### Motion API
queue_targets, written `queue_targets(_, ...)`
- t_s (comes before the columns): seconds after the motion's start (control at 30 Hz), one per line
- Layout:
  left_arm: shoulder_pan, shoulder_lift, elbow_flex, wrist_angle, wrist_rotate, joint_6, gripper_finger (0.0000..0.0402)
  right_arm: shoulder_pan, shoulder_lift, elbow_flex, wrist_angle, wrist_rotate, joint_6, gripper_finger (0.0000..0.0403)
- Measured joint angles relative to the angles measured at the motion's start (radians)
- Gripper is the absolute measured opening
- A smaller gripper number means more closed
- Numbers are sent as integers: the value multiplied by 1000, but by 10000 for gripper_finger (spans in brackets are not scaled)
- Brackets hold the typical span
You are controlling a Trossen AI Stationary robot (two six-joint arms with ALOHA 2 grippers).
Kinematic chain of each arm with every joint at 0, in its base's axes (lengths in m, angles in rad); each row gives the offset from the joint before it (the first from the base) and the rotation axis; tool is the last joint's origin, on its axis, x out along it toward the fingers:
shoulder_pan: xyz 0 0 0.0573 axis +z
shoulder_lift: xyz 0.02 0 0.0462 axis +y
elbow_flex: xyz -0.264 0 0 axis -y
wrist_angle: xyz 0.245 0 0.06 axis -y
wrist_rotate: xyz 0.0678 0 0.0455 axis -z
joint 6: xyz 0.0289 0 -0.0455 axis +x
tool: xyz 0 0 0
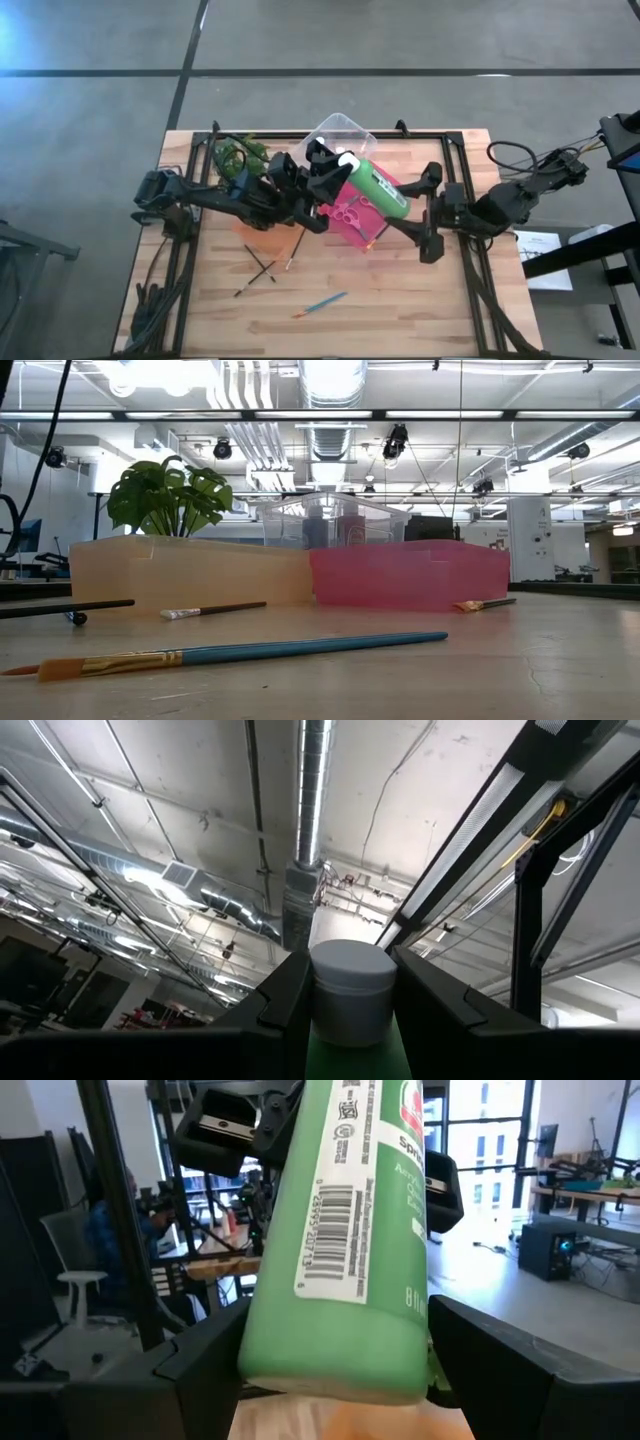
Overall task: Pick & Place Paint Supplies
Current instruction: Put the green paint bottle into the transparent bin
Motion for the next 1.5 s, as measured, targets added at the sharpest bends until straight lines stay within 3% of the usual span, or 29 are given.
queue_targets(0.2,0,0,0,-1,0,1,117,0,-1,0,-1,0,1,288)
queue_targets(0.5,0,0,0,0,-1,11,117,0,-3,0,-3,-22,4,211)
queue_targets(1.5,-51,-13,-19,-126,4,30,117,71,-43,-1,-81,-26,65,219)
